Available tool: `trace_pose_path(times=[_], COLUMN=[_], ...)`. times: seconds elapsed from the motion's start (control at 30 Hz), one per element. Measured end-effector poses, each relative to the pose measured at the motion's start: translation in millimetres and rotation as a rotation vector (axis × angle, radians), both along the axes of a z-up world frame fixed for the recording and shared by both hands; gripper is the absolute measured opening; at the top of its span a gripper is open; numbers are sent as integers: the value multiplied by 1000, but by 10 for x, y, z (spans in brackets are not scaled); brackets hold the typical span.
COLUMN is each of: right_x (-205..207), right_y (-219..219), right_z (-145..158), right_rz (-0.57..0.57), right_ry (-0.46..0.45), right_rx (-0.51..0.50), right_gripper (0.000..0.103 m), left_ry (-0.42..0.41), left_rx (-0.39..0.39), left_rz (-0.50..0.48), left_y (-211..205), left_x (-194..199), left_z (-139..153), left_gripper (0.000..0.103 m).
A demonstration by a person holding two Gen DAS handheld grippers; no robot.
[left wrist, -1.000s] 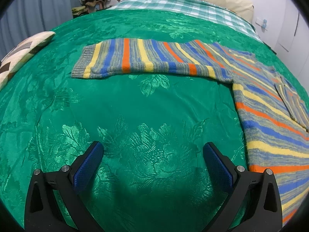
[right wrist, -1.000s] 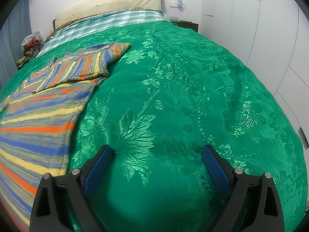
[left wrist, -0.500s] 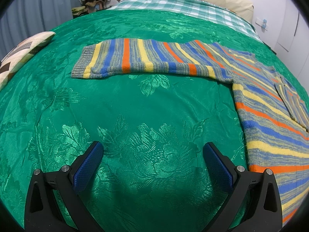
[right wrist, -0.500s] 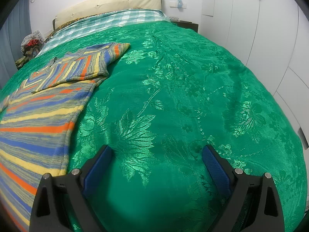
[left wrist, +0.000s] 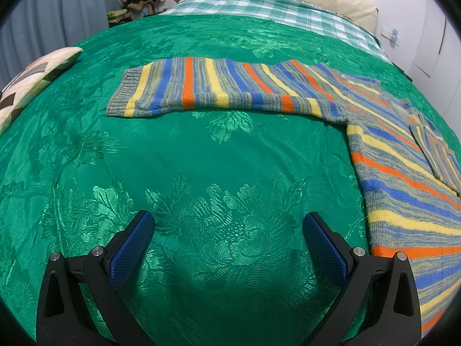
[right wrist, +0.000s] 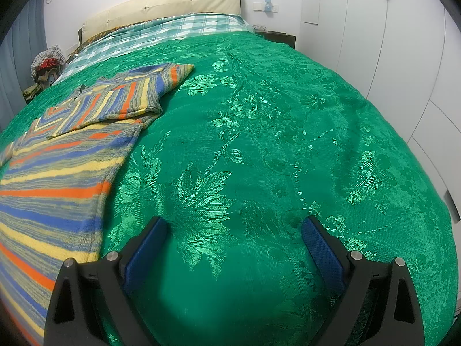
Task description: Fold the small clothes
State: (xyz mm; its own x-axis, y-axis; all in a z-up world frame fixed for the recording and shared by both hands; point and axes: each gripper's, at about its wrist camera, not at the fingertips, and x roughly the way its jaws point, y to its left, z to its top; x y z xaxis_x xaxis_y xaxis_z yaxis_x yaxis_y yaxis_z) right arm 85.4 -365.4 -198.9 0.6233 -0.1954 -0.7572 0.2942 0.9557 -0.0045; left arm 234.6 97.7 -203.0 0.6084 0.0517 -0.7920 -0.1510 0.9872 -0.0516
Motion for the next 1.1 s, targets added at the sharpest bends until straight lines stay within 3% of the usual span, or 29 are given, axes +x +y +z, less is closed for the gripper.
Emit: trace_pose_path(times=[0.57,0.67,0.83,0.9,1.0,1.1], right_x=[10,4,-4,-4,-2,-1], right_y=[-11,-23,-36,-29,-41,-40], right_z=[-10,-9,-7,-7,-4,-5], right_rz=[-1,-1,-1,-1,2,1], right_ry=[4,5,3,3,0,1], right_rx=[-6,-8,-7,-7,-6,-6], right_gripper=[95,95,95,95,95,95], left_ry=[46,84,201,202,126,62], left_rx=[39,34,-40,-84,-204,-369], left_rz=[4,3,-143,-161,-61,107], left_y=[-43,-39,62,268,797,1440], left_x=[91,100,-36,-88,41,378], left_z=[-3,8,103,254,553,732], left_gripper=[103,103,102,102,102,102])
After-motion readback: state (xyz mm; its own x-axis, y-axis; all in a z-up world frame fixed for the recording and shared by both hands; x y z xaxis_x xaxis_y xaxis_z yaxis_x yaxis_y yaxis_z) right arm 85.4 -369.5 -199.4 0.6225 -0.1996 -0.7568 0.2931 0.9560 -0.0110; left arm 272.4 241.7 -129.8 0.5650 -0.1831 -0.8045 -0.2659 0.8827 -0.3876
